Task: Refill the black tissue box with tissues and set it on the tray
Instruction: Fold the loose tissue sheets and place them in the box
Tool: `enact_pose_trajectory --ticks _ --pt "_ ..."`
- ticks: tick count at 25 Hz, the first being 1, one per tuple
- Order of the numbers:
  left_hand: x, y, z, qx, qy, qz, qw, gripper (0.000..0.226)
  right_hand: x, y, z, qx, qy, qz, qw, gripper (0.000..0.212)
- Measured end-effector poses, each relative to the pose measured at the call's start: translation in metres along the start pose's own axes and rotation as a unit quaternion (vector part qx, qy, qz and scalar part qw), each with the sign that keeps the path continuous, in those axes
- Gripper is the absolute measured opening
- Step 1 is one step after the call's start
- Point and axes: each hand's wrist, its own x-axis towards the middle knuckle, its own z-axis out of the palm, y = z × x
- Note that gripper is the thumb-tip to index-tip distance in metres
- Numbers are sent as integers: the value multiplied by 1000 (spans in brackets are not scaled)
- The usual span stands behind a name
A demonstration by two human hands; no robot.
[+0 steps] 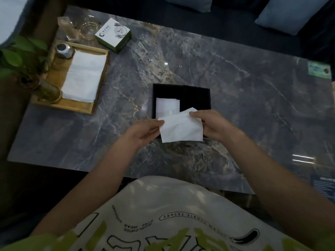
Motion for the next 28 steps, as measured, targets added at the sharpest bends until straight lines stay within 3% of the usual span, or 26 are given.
enact_pose_trajectory --ticks 3,6,12,16,23,28 --pt "-2 -4 1 7 5 12 1000 10 3 6 -2 25 -10 72 997 33" --pt "-3 -5 0 6 9 17 1000 13 4 8 -2 13 -4 81 997 22" --pt "-2 5 -4 -2 22 54 998 20 2 -6 4 -20 -54 -13 998 38" --pt "-5 14 -5 7 -15 140 990 18 3 -19 8 -11 -70 -95 993 37" --pt "-14 33 -4 101 -33 338 935 41 -12 -43 12 -120 -78 -240 960 38" --pt "-20 37 -4 154 -60 398 903 44 -16 -51 16 -168 -65 -287 941 30"
